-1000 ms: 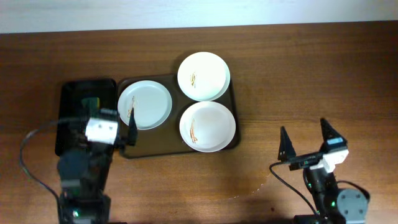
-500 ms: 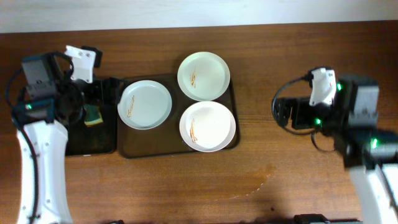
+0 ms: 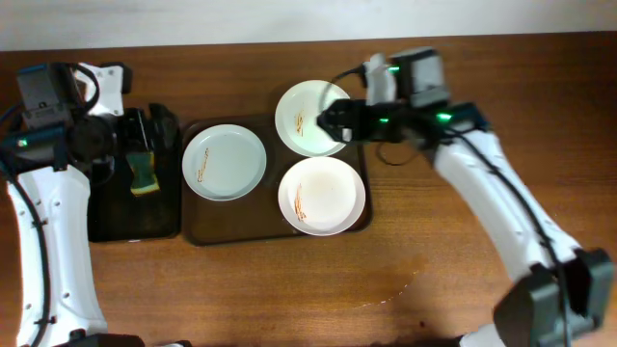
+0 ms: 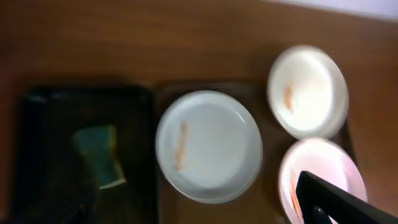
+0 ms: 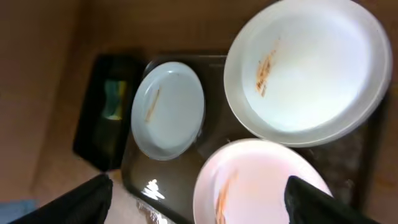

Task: Clean dirty plates on tray and stack at the side

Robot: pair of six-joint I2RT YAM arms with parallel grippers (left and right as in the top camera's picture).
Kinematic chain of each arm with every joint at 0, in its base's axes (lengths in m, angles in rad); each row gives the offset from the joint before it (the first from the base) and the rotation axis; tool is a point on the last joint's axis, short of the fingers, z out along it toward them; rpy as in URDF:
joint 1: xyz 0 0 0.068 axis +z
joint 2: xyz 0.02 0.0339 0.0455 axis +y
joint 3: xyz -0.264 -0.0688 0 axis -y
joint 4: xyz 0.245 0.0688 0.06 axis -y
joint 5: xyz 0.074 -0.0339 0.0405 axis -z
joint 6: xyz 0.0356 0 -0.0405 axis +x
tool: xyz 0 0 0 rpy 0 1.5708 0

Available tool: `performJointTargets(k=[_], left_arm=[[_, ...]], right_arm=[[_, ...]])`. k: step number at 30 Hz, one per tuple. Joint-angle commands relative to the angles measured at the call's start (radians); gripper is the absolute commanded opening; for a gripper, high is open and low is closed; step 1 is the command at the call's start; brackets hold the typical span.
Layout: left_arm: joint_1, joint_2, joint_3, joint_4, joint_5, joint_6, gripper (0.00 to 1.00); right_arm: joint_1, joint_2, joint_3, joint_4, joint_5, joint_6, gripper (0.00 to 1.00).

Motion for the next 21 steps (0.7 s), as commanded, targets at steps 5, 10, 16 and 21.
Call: performJointTargets(k=[5, 10, 16, 21], left_arm=[[0.002, 0.172, 0.236, -0.143, -0.307, -0.19, 0.98], [0.003, 0.245, 0.235, -0.138, -0.475, -0.194, 0.91], [0.008, 0.322, 0.235, -0.116, -0.483, -0.2, 0.91], [0.008, 0.377, 0.233, -0.118, -0.497, -0.2, 0.91]], right_arm=[[0.21, 0.297, 0.296, -0.02, 0.279, 0.124, 0.74], [0.282, 0.43, 0.303, 0.039, 0.33, 0.211, 0.61], [0.322, 0.561, 0.303, 0.103, 0.396, 0.277, 0.51], [0.333, 0.623, 0.303, 0.14, 0.347, 0.268, 0.4]])
